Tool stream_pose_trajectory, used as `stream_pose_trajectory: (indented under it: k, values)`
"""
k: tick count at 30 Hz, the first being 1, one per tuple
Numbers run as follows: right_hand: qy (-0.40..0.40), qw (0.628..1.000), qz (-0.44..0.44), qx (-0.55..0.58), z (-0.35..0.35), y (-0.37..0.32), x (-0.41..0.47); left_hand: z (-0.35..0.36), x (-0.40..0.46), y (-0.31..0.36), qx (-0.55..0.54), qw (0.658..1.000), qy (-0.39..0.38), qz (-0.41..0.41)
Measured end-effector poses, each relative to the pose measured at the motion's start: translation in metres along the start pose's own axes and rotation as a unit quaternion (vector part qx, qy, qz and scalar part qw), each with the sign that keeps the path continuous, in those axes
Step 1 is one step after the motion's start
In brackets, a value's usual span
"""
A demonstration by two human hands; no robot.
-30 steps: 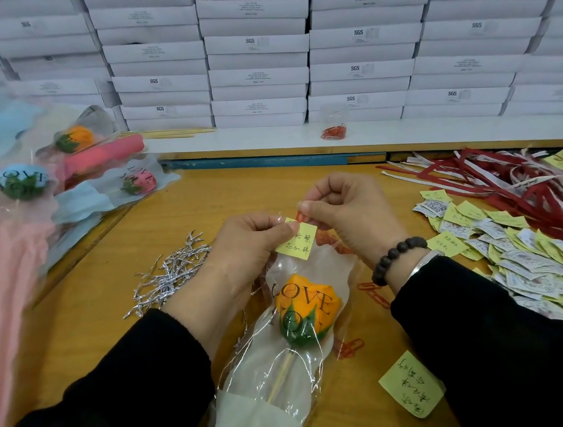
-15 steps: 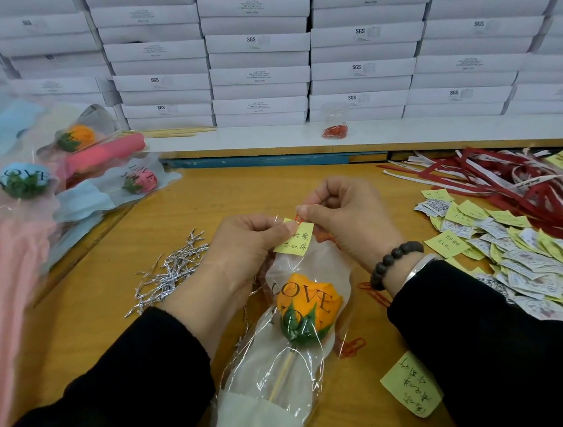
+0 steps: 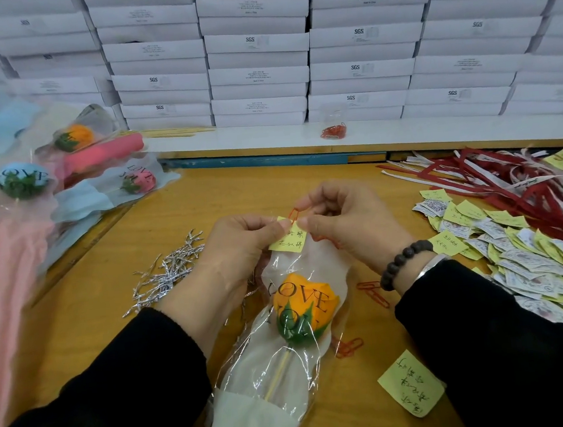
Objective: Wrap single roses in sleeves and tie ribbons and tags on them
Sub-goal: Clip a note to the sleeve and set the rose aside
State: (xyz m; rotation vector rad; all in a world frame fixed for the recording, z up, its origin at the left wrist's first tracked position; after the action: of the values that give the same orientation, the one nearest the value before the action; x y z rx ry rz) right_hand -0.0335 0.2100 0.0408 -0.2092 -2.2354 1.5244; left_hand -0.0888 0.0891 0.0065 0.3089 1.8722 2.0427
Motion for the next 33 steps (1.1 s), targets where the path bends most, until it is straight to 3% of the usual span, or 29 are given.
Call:
stream_pose_trajectory:
  k: [29, 33]
  values:
    - [0.019, 0.999, 0.018, -0.033, -0.001, 0.0035, -0.0011, 0.0014, -0.0012, -0.001, 0.007, 1.0, -0.012, -0.005]
    - [0.023, 0.999, 0.016, -0.03, -0.0047, 0.0027, -0.0005, 0.0039, 0.0009, 0.0013, 0.016, 0.998, -0.061, -0.016]
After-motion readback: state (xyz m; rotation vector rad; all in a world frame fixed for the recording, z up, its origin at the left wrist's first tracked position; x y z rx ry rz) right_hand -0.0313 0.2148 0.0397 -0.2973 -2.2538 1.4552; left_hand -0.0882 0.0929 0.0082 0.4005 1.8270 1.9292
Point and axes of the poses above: each hand's wrist, its own x-axis towards the middle knuckle, its own z-axis out of the palm, y = z × x, the point moved 7 cm from there along x, towards the middle knuckle, and after that the axes turned 5 degrees about y, right-handed, at the moved point
